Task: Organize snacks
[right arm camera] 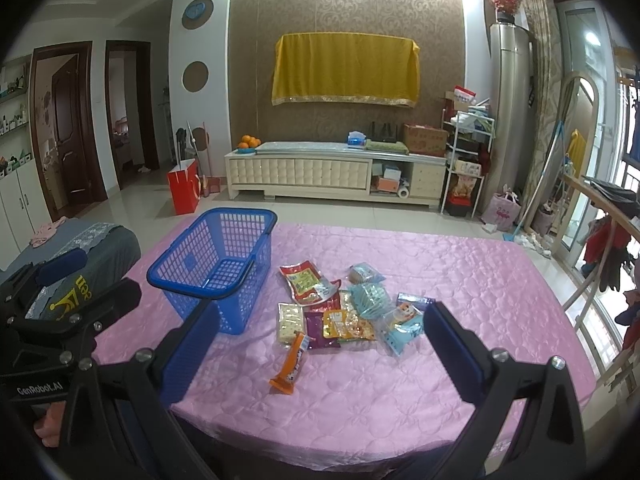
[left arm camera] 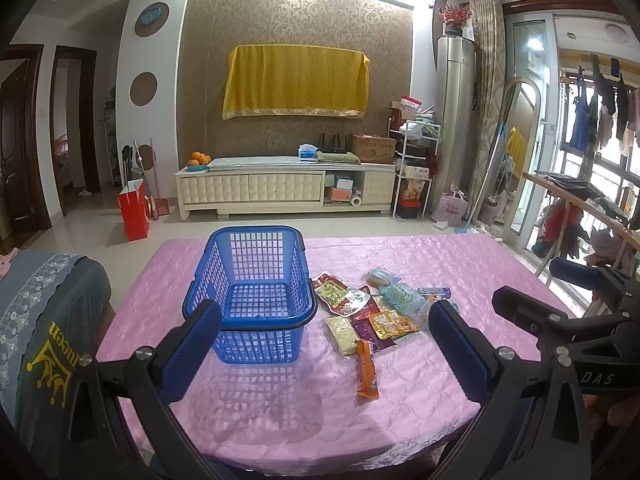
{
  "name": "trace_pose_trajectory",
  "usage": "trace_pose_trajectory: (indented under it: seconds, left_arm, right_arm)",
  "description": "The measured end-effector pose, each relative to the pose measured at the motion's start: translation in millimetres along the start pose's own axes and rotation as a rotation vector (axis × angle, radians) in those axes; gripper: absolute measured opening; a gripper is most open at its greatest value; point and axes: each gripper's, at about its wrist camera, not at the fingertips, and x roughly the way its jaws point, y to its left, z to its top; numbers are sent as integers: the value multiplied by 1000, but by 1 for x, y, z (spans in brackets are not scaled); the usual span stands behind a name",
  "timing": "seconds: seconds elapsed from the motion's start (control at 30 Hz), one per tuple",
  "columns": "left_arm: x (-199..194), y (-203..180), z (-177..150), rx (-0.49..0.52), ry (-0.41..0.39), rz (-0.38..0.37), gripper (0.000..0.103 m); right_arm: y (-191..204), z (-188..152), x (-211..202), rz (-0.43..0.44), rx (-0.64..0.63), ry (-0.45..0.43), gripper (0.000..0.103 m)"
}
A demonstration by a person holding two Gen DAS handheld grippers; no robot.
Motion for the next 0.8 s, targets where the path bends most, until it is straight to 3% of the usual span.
trace_pose_trajectory:
  seconds: [0.8]
  left_arm:
    - [4, -1, -7, -2, 7, -5, 102]
  right_arm:
    - [3, -3, -2, -3, -6, 6, 103]
